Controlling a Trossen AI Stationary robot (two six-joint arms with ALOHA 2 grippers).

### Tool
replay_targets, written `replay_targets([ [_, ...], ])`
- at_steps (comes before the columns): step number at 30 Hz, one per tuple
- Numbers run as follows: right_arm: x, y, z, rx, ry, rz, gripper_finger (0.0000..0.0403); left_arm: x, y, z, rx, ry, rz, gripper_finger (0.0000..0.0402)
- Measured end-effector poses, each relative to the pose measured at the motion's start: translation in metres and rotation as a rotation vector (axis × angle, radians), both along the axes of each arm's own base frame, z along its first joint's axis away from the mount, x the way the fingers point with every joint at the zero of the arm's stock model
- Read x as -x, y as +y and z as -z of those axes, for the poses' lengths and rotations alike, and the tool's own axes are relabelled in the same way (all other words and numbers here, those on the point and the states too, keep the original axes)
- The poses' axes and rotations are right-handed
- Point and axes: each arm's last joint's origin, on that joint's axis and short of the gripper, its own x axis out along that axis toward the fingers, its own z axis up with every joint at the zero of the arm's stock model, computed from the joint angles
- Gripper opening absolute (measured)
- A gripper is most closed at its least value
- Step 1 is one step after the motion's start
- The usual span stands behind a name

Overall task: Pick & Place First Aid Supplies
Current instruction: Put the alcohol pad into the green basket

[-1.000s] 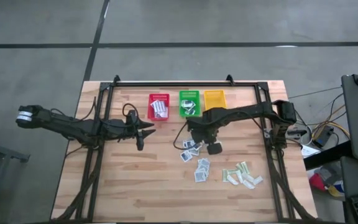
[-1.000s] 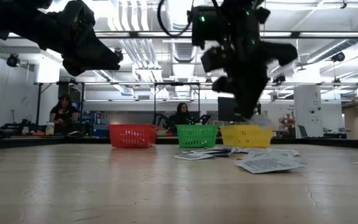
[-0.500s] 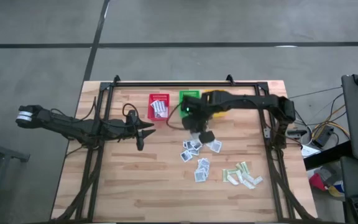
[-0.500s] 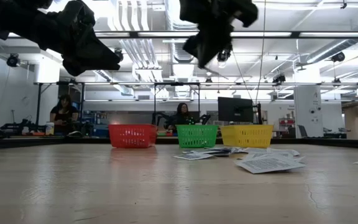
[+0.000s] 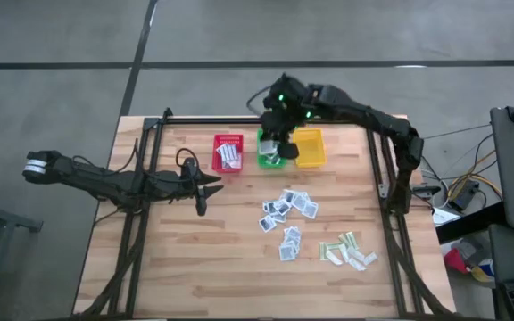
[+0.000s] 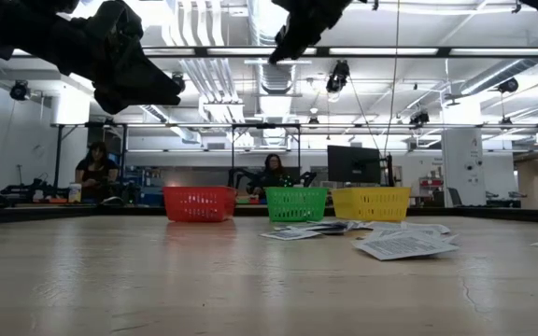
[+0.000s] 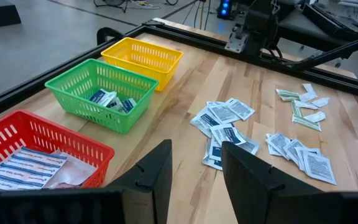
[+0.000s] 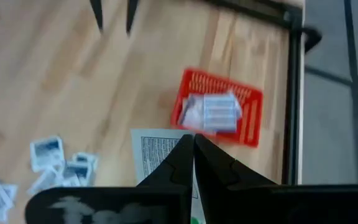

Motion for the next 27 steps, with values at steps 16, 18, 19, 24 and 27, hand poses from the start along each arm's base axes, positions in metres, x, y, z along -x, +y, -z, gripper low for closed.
replay_targets([
  [16,0.033,-0.033,-0.046,-0.594,-0.407,-0.511,0.0008,0.000,0.000,0.000,-0.008,0.002,0.002,0.0133],
  [18,0.034,-0.034,-0.047,-0.617,-0.419,-0.534,0.0008,0.000,0.000,0.000,-0.016,0.004,0.005,0.0133],
  [19,0.034,-0.034,-0.047,-0.617,-0.419,-0.534,0.0008,0.000,0.000,0.000,-0.018,0.005,0.005,0.0133],
  [24,0.031,-0.036,-0.044,-0.538,-0.370,-0.418,0.0008,0.000,0.000,0.000,-0.021,0.006,0.006,0.0133],
  [27,0.025,-0.041,-0.035,-0.326,-0.245,-0.129,0.0008,0.000,0.000,0.000,-0.021,0.006,0.006,0.0133],
])
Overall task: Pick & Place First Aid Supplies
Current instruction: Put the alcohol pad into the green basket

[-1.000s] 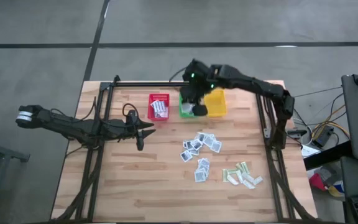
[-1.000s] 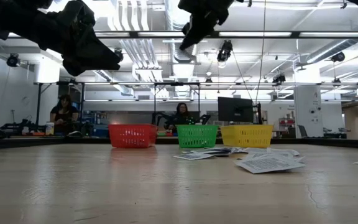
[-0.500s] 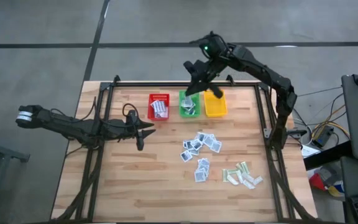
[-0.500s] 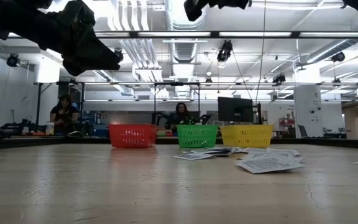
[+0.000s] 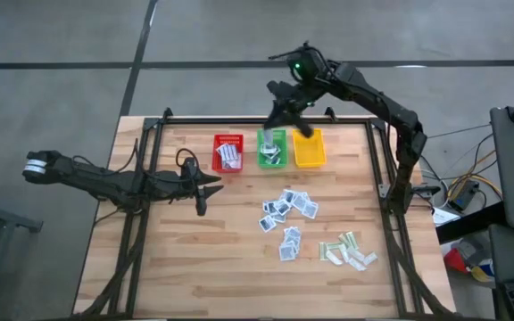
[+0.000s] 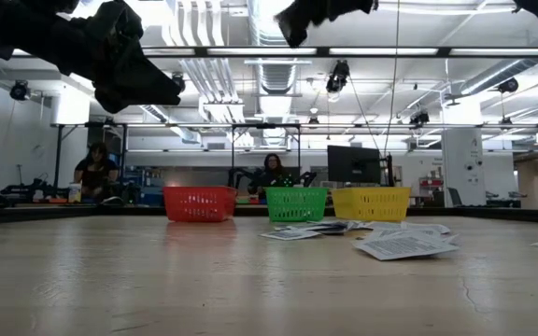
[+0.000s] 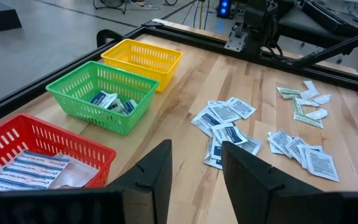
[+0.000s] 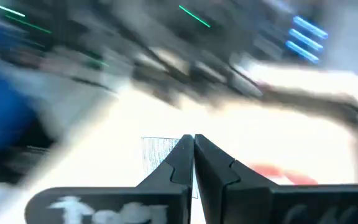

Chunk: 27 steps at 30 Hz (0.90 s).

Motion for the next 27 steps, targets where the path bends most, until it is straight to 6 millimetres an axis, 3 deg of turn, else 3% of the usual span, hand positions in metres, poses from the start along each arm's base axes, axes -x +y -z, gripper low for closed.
replay_targets([
  [4,-0.007,-0.009,0.016,0.260,0.150,0.299,0.0008,0.000,0.000,0.000,0.000,0.000,0.000,0.0133],
  [7,-0.009,-0.013,0.031,0.320,0.209,0.378,0.0008,0.000,0.000,0.000,0.000,0.000,0.000,0.0133],
  [18,-0.021,-0.022,0.113,0.207,0.283,0.514,0.0008,0.000,0.000,0.000,-0.002,-0.001,-0.008,0.0133],
  [27,-0.010,-0.017,0.177,0.156,0.405,0.545,0.0008,0.000,0.000,0.000,0.006,-0.003,-0.011,0.0133],
])
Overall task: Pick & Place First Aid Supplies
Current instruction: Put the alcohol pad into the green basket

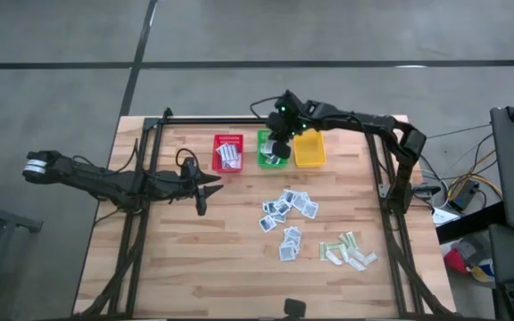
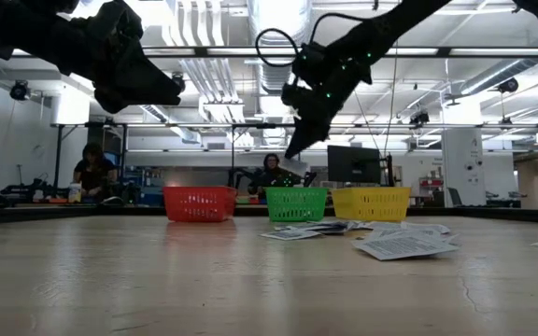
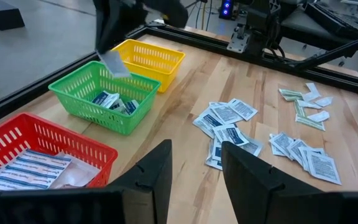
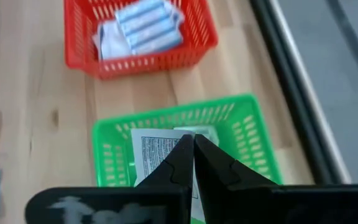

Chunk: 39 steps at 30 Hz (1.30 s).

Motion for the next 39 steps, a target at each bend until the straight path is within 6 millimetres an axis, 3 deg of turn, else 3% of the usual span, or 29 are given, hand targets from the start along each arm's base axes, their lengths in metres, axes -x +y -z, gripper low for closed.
replay_targets([
  [16,0.010,0.006,0.039,-0.033,0.007,0.030,0.0008,0.000,0.000,0.000,0.000,-0.002,0.001,0.0133],
  [31,0.012,0.007,0.047,-0.048,-0.008,0.055,0.0009,0.000,0.000,0.000,0.017,-0.008,-0.004,0.0133],
  [39,0.010,0.006,0.045,-0.063,-0.020,0.078,0.0062,0.000,0.000,0.000,0.018,-0.009,-0.004,0.0133],
])
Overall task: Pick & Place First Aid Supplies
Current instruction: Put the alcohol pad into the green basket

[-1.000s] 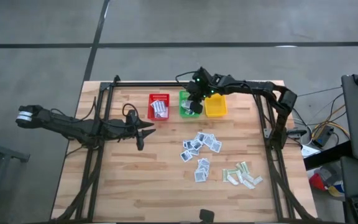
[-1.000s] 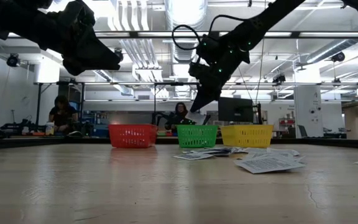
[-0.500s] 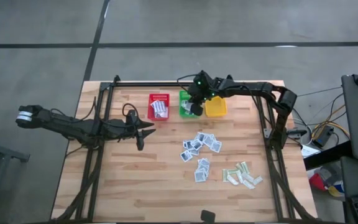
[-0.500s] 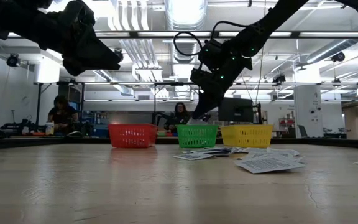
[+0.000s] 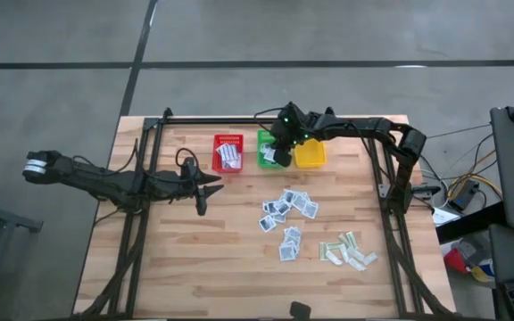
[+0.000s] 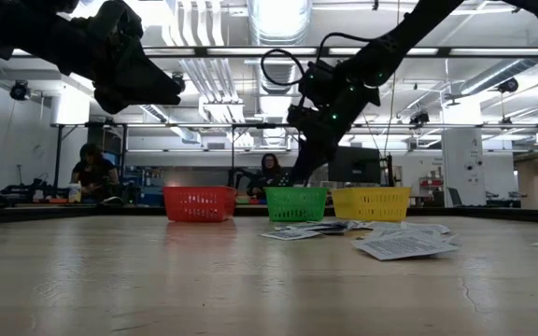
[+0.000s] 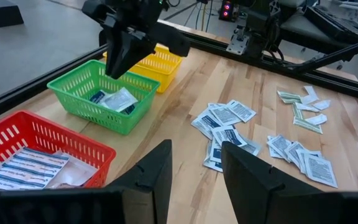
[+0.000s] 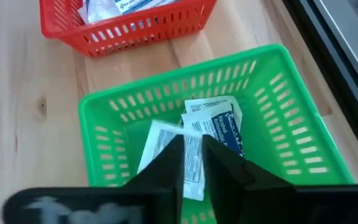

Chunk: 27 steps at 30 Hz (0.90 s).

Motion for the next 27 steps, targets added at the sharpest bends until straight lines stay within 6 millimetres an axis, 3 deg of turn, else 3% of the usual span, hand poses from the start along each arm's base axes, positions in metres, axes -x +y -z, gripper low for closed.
replay_targets([
  [4,-0.002,0.001,-0.011,-0.038,-0.001,-0.019,0.0094,0.000,0.000,0.000,0.002,-0.001,-0.001,0.0133],
  [7,0.000,0.010,-0.035,-0.158,0.005,-0.073,0.0097,0.000,0.000,0.000,0.006,-0.001,-0.001,0.0133],
  [10,0.009,0.032,-0.054,-0.222,0.082,-0.162,0.0087,0.000,0.000,0.000,0.006,0.001,-0.001,0.0133],
  [16,0.040,0.087,-0.069,-0.282,0.293,-0.333,0.0059,0.000,0.000,0.001,0.003,0.008,0.000,0.0133],
  [27,0.079,0.156,-0.068,-0.332,0.269,-0.328,0.0012,0.000,0.000,0.001,-0.004,0.012,0.002,0.0133],
])
